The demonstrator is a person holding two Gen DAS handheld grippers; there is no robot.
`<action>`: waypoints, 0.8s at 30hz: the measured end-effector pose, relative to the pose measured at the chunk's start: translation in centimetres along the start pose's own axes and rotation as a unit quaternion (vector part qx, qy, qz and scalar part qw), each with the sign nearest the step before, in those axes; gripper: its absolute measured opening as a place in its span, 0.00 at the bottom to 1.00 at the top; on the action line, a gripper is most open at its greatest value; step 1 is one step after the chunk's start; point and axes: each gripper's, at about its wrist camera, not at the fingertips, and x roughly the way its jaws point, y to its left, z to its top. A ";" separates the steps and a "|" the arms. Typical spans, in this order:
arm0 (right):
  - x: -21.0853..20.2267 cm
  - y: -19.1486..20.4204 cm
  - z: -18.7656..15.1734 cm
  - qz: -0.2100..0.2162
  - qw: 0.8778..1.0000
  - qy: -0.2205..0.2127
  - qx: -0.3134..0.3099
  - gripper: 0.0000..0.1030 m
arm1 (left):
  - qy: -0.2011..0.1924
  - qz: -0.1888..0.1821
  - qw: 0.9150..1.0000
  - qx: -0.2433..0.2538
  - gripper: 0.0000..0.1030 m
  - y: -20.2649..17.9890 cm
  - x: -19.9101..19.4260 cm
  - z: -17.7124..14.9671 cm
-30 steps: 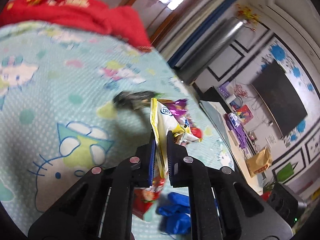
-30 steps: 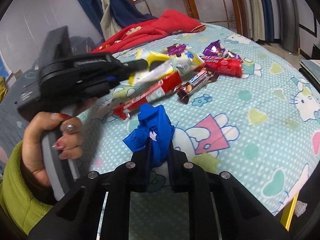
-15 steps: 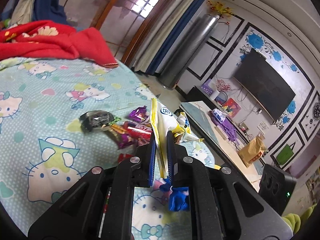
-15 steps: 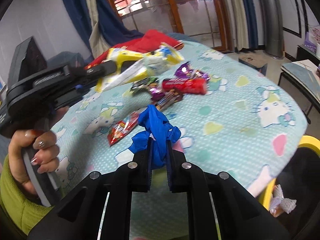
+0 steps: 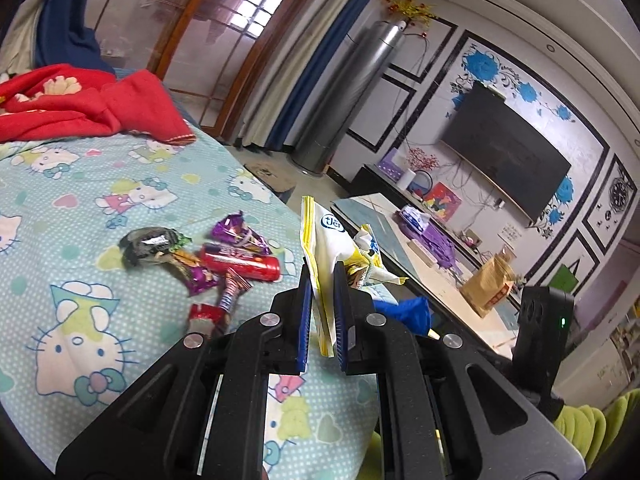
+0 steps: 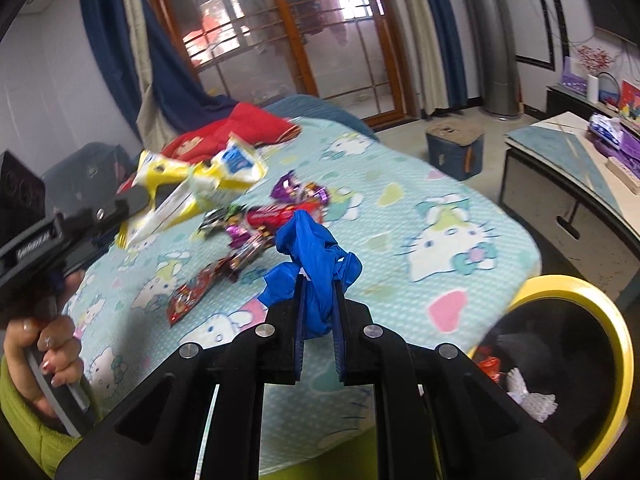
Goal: Collect trash
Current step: 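Carry the yellow snack bag and blue glove in both tools over the yellow bin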
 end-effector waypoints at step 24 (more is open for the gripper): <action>-4.0 -5.8 1.1 -0.067 0.996 -0.045 0.044 0.11 | 0.025 -0.037 0.998 0.037 0.06 -3.6 1.4 -1.6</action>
